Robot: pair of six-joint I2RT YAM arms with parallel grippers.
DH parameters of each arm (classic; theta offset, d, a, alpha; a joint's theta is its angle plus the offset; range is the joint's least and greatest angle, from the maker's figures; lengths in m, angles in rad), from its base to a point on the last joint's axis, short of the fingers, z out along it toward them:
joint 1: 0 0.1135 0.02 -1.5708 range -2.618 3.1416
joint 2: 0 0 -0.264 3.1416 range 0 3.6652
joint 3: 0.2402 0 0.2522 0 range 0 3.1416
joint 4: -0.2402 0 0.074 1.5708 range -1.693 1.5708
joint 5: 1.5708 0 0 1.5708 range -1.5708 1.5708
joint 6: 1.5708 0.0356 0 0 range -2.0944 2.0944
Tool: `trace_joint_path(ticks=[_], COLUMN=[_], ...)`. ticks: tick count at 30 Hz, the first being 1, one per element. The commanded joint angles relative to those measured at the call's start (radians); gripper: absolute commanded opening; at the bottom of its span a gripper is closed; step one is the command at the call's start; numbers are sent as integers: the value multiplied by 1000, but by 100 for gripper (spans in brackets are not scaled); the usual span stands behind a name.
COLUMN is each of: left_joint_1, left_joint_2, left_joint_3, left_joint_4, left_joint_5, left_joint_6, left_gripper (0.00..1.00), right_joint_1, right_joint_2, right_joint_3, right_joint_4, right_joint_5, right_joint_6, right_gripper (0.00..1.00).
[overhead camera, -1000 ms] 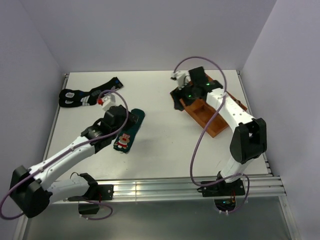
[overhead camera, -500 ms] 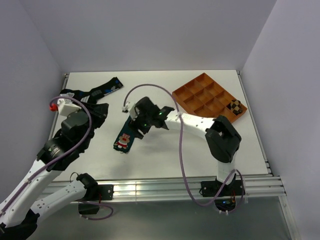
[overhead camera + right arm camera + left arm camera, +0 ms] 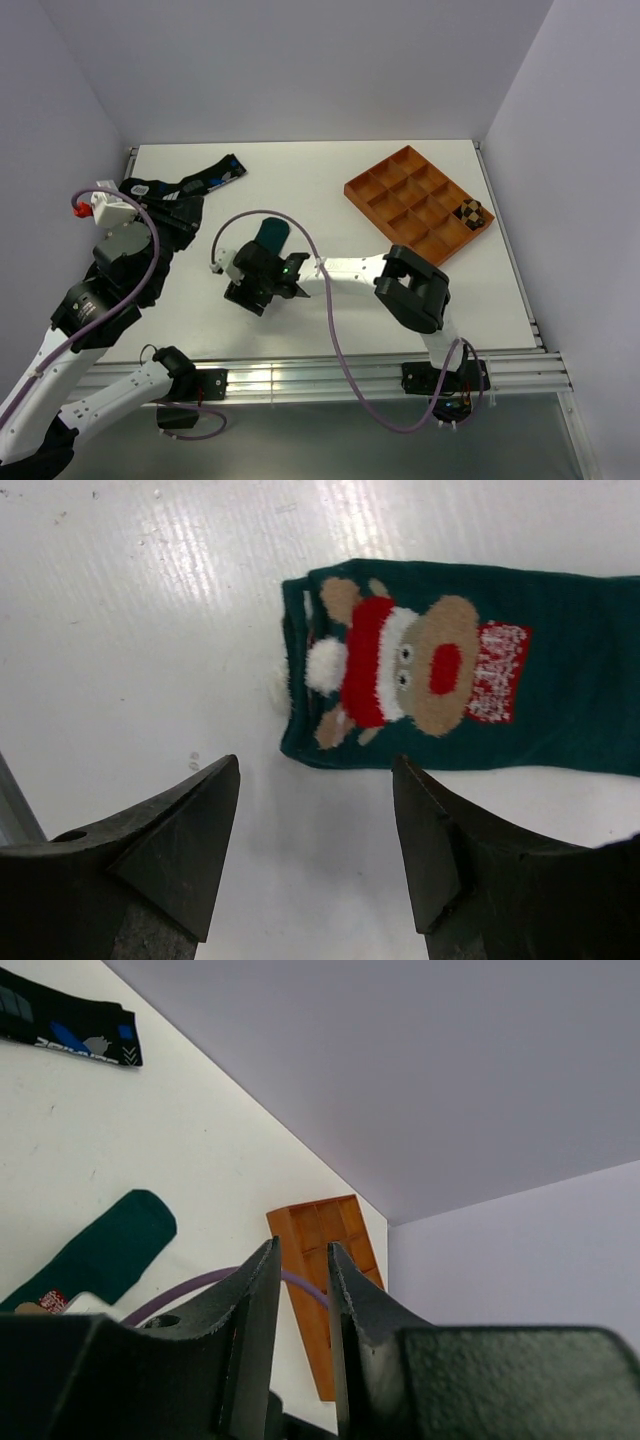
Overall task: Roll the socks
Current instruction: Move the sock to the center of the board.
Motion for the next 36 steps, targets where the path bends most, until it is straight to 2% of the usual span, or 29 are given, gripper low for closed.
trace_joint_path(ticks=[1,5,13,16,21,23,24,30,36], left_joint_1=[1,1,3,1,1,3,3,3,1], left_joint_2=[-6,-18,-30,-38,-47,-44,-38,-34,-55], left_joint_3=[21,14,-15,-29,-52,-62,-64,-177,-344], left_joint_4=[9,3,3,1,-6,-5,-8,46,211], left_joint_5=[-2,-2,13,19,19,24,24,67,183], left_joint_6=[35,42,50,50,47,49,49,26,44], left_gripper=[31,32,33,33,34,34,34,34,33], right_joint_1=[39,52,63,63,64,64,64,-19,-160], right_joint_2=[22,59,137,146,162,152,145,14,-20], right_joint_3=[51,91,145,130,122,107,101,-4,-42], right_joint_4=[55,52,66,84,78,71,62,-70,-267], right_joint_5=[87,88,193,188,188,190,179,-107,-323], right_joint_6=[-16,-26,-59,-72,-65,-68,-71,-108,-209], right_gripper=[70,68,66,60,35,20,18,14,11])
